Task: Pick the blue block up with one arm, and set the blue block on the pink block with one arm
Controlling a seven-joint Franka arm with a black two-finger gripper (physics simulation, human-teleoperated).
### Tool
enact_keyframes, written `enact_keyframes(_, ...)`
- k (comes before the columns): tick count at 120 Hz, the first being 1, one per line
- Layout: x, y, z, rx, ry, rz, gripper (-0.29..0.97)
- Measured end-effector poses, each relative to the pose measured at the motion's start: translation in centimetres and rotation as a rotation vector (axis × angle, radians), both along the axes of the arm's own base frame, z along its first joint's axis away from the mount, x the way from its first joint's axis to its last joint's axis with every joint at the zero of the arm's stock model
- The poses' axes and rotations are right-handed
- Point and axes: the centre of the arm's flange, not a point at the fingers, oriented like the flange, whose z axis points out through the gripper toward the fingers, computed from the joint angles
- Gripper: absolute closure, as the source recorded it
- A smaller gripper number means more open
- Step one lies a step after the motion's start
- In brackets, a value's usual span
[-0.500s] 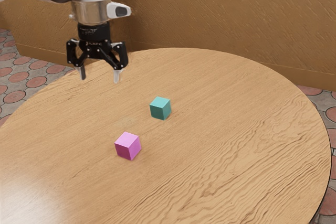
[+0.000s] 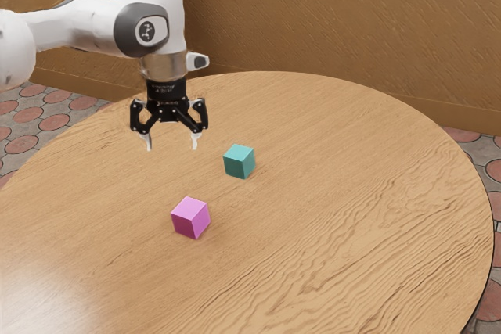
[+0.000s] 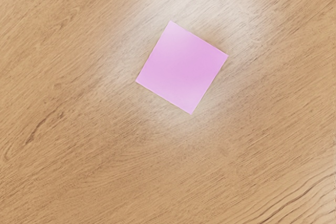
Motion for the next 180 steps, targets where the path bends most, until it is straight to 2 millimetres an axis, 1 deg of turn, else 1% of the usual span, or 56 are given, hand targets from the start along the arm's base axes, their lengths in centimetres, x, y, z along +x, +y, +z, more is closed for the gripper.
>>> enact_keyframes(9, 1.4, -0.4, -2.6, -0.01, -0.026, -0.035, 0.0)
enact_keyframes(32, 4.7, -1.0, -8.5, -0.039, -0.093, -0.134, 0.0)
enact_keyframes(38, 5.5, -1.1, -9.5, -0.046, -0.112, -0.16, 0.0)
enact_keyframes(47, 8.0, -1.1, -10.8, -0.058, -0.152, -0.203, 0.0)
enact_keyframes(55, 9.6, -0.9, -12.4, -0.068, -0.171, -0.244, 0.0)
enact_keyframes(65, 10.7, -0.4, -14.1, -0.075, -0.196, -0.297, 0.0)
enact_keyframes(75, 11.5, 0.0, -15.2, -0.079, -0.226, -0.362, 0.0)
enact_keyframes(89, 14.0, 1.6, -16.9, -0.073, -0.276, -0.436, 0.0)
enact_keyframes(97, 14.6, 1.7, -17.4, -0.073, -0.292, -0.483, 0.0)
enact_keyframes(106, 14.9, 1.6, -17.5, -0.076, -0.308, -0.531, 0.0)
enact_keyframes(114, 15.2, 1.6, -18.1, -0.084, -0.317, -0.563, 0.0)
enact_keyframes(127, 17.0, 1.5, -18.7, -0.085, -0.362, -0.611, 0.0)
enact_keyframes(140, 17.6, 1.7, -19.5, -0.095, -0.375, -0.644, 0.0)
enact_keyframes(155, 18.4, 2.6, -19.5, -0.104, -0.404, -0.655, 0.0)
enact_keyframes(180, 18.5, 3.3, -19.7, -0.148, -0.424, -0.591, -0.01)
